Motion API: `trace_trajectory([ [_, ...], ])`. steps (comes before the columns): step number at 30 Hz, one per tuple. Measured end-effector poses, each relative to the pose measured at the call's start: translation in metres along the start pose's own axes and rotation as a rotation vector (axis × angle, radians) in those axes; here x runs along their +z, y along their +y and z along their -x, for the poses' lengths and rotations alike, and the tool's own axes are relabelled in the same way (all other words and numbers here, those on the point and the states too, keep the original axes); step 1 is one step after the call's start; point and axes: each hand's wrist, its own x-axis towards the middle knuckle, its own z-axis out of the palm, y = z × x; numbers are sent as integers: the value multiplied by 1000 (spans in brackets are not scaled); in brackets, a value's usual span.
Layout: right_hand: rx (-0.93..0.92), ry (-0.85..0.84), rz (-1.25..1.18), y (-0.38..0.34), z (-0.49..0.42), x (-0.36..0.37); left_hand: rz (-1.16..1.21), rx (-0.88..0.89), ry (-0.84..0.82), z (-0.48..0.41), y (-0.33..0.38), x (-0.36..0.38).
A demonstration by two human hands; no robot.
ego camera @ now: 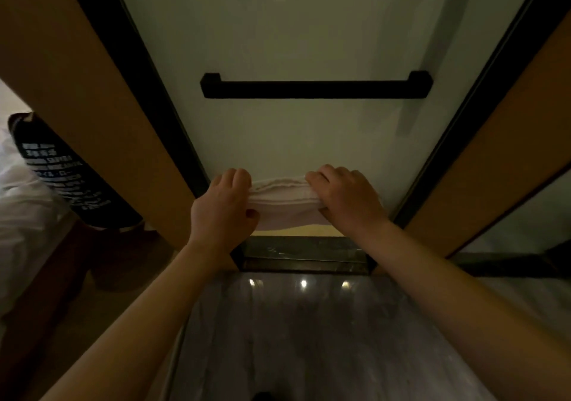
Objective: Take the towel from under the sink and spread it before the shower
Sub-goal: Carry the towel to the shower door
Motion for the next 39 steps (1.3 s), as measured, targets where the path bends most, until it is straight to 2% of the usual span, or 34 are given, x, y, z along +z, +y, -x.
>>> trace_trajectory([
  [13,129,-15,-16,10,-19,51,48,109,-99,-41,-18,55],
  [22,135,-77,-12,34,-21,111,51,118,-134,-49,-11,123],
  [30,139,-103,-32,52,-9,196,66,136,-140,-40,-7,212],
  [39,132,-155,-47,51,22,331,84,131,-184,3,-17,343],
])
